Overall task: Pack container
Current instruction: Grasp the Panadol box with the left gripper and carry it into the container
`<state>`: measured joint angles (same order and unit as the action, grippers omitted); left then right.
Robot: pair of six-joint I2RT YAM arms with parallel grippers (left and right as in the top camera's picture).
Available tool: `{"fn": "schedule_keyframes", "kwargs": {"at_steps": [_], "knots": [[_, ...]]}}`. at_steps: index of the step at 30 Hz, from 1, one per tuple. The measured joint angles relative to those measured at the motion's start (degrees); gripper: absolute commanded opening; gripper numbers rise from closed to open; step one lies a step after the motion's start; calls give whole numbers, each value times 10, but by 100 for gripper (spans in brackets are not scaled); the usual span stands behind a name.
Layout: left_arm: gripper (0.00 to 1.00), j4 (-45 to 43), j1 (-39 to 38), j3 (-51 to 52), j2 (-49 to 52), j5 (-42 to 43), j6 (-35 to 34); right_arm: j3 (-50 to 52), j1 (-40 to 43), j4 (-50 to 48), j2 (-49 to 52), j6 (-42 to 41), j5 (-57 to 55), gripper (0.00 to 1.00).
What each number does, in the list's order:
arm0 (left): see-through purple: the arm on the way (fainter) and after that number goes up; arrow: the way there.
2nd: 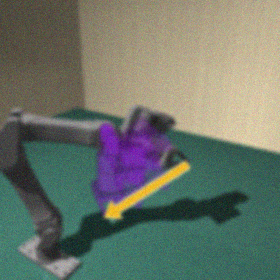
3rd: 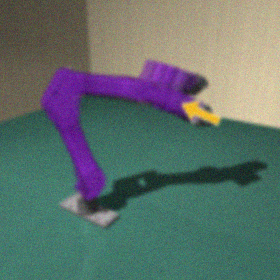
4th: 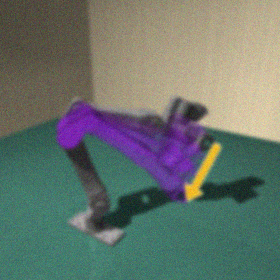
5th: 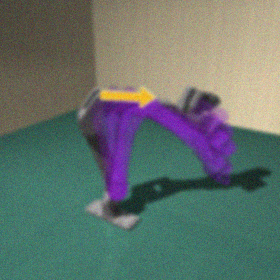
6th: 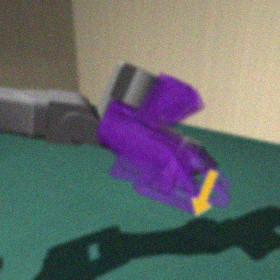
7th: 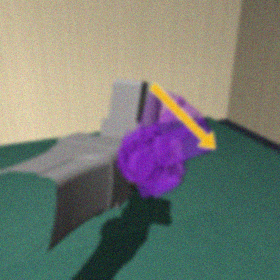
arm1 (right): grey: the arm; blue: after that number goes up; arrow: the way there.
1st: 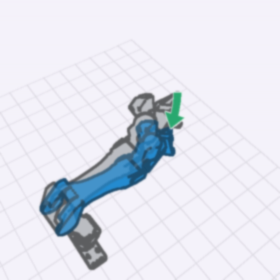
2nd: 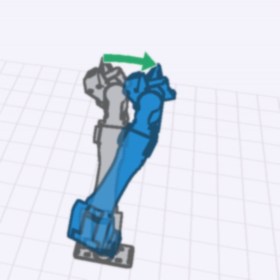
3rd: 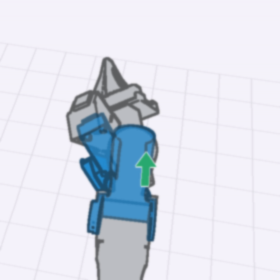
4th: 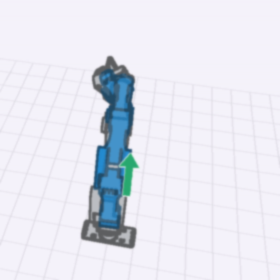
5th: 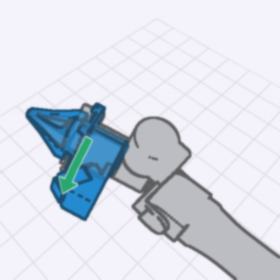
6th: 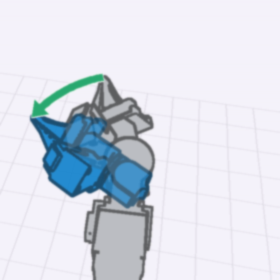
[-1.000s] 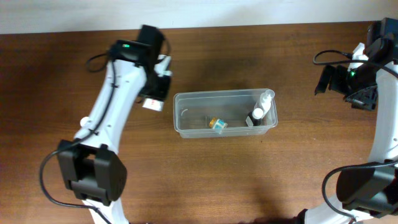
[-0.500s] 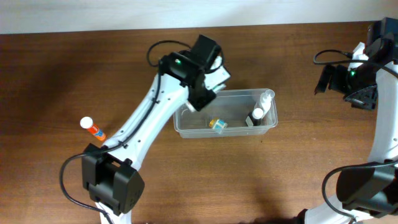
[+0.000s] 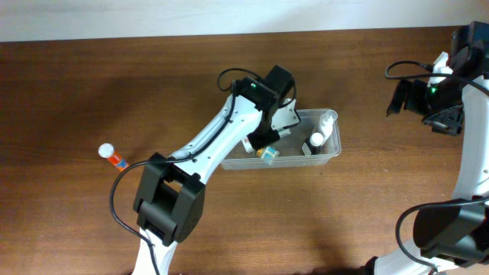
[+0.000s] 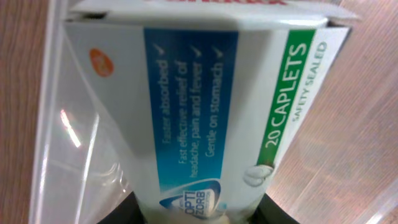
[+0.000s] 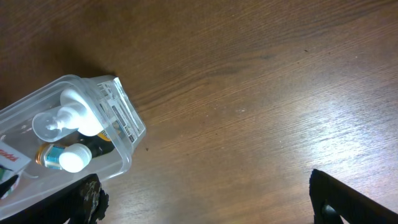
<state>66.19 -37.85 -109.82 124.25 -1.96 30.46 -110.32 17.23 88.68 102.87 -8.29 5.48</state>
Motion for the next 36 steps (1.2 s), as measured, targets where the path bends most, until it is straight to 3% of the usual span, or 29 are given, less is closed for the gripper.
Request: {"fn": "schedule_keyframes", "kwargs": {"at_steps": [4,15,22,28,32,36], "knots": [[94,-8,-4,0,1,0,6,0,0,0,0,0,0,99],[99,23,-4,0,-6,-9,-31,0,0,0,0,0,0,98],[99,43,24,-7,-140,-66,-131,0,0,0,0,0,0,98],[99,85,187,-22,-254,-81,-249,0,0,0,0,0,0,98],[99,95,335,-20,-254,-38,-303,0,0,0,0,0,0,98],[99,94,416,4,-242,1,-316,0,0,0,0,0,0,98]]}}
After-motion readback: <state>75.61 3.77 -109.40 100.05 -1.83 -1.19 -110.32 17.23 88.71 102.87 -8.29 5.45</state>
